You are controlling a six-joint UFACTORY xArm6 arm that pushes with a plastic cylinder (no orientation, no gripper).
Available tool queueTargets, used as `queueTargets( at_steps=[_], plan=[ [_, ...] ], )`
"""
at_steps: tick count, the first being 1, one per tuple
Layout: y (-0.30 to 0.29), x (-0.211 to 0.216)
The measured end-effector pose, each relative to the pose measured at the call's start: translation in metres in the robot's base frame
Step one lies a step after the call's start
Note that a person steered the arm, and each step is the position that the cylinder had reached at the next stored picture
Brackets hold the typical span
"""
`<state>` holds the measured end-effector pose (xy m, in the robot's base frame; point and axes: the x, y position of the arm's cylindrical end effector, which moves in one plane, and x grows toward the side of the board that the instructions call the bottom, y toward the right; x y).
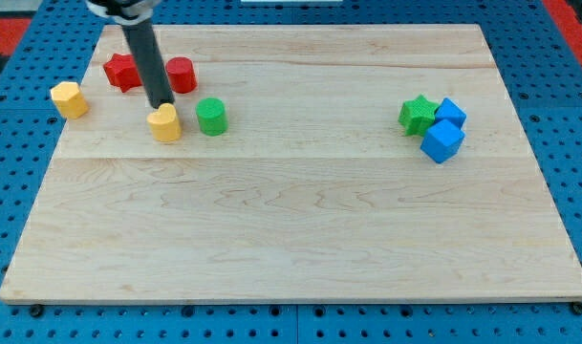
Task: Push green circle towards bottom center
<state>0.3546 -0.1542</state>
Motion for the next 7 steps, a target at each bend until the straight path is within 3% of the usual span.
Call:
queueTargets(
  at_steps=[2, 3, 5, 7],
  plan=[
    [0.161, 0.004],
    [0.153, 0.007],
    [0.051, 0.007],
    [0.035, 0.016]
  ],
)
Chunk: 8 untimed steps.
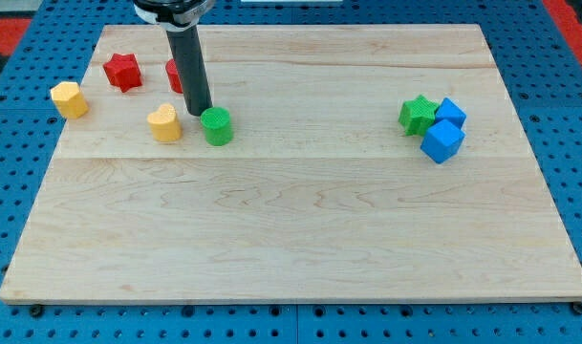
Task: Push green circle towards bottom center
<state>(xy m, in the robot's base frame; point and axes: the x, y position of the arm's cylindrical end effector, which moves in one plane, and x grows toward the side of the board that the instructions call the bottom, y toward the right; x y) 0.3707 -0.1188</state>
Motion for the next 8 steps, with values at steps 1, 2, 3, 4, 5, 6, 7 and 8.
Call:
queueTargets(
  at_steps=[1, 2, 3, 4, 5, 6, 7, 8],
  plan=[
    [0.031, 0.017],
    [0.105, 0.024],
    [0.137, 0.027],
    [0.094, 0.027],
    [0.042, 0.027],
    [0.012, 0.027],
    [0.012, 0.037],
    [0.063, 0.053]
  ],
)
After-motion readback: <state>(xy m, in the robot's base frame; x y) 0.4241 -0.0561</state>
